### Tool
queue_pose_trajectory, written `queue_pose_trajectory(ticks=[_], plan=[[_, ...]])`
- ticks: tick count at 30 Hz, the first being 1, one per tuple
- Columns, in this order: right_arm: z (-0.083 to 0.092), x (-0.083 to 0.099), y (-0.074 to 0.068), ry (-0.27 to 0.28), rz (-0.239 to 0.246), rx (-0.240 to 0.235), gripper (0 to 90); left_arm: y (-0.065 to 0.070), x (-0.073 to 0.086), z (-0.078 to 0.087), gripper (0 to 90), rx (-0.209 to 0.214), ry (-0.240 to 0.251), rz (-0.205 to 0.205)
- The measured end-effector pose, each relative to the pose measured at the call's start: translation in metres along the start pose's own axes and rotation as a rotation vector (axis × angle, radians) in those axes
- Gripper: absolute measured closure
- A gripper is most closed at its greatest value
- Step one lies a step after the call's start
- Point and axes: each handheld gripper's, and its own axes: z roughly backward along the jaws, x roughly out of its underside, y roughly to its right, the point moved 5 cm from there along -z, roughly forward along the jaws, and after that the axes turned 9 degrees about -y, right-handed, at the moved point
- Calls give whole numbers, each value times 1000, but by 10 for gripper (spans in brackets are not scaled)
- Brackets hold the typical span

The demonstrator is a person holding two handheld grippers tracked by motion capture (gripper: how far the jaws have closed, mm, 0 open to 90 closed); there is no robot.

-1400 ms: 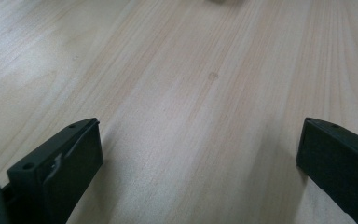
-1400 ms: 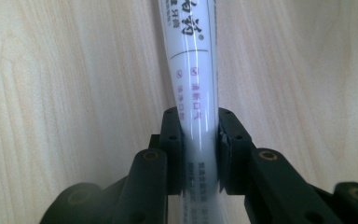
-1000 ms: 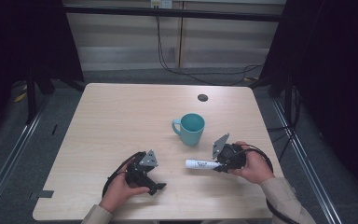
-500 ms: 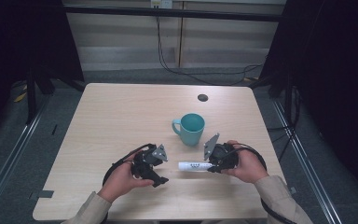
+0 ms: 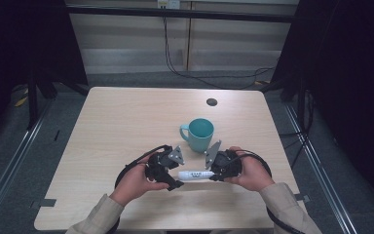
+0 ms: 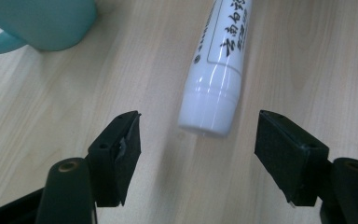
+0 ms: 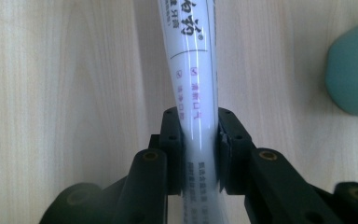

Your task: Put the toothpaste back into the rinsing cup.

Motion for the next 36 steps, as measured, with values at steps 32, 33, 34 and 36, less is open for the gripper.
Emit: queue_pose_trajectory(ticks=[32,33,34,36], plan=[[5,-18,-3,170,-11,33,558,5,4,-8,629,4,22,-64],[5,-16,-3,172,-9,32,542,5,5,-7,629,-1,24,-65],[5,-16,-3,172,-9,32,542,5,5,-7,629,-1,24,-65],[4,-12,-2,183,-13,37,466,6,4,-5,630,-6,30,-71]])
